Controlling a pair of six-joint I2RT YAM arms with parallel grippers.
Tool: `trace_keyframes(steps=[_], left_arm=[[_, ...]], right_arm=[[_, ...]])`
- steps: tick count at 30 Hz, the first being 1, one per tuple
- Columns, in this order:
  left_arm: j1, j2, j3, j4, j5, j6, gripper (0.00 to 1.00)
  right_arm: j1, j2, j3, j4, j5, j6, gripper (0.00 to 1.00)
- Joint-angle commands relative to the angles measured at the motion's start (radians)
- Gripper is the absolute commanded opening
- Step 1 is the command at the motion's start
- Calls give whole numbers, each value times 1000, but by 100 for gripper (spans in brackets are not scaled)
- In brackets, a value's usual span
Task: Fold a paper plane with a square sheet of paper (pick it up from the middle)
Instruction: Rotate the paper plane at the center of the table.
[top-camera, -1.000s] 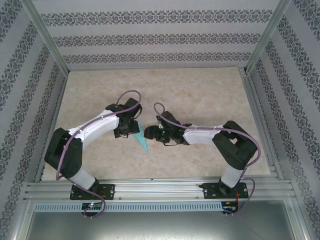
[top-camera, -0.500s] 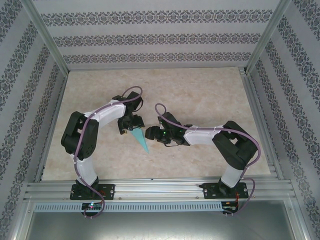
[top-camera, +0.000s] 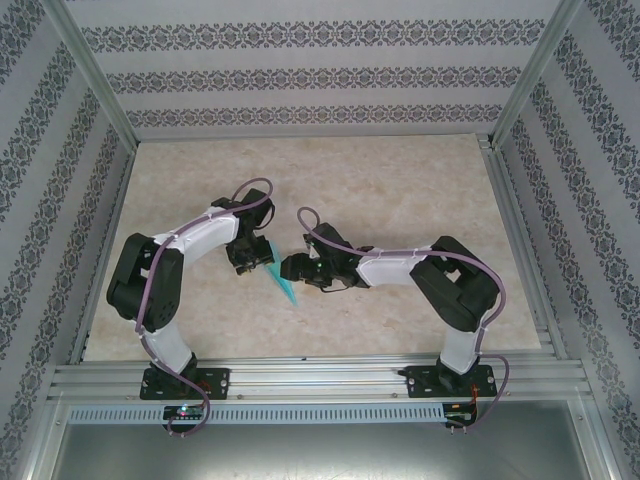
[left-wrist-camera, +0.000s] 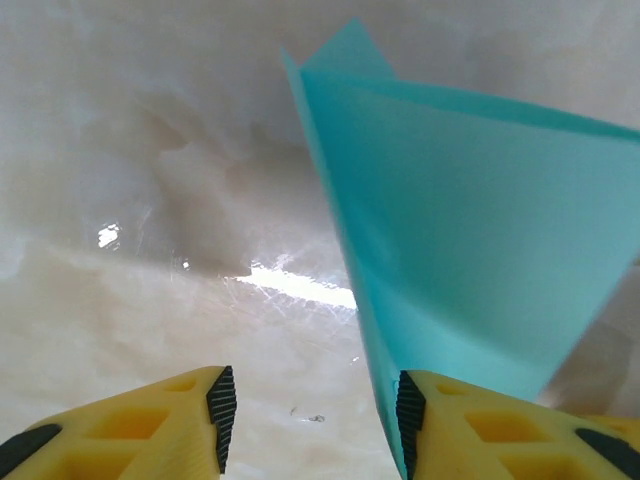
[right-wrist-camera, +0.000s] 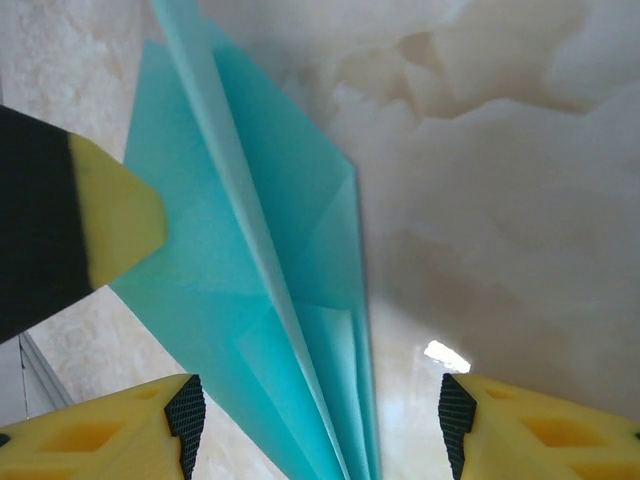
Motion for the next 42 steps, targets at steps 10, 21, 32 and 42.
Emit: trace_keyframes(steps=[10,21,32,42], left_arm=[[14,-56,-67,2,-23,25,38],[17,-72,-96,19,-23,24,37],[19,-75,-103,21,-21,28,37],[19,-80,-134,37,-17,27,34]], right_arm=[[18,51,63,-22,-45,-78,66],[36,98,152,-101,-71,-147,63],[50,88,180,-159,-47,-205,60],[15,67,225,-223,3,-267,65]])
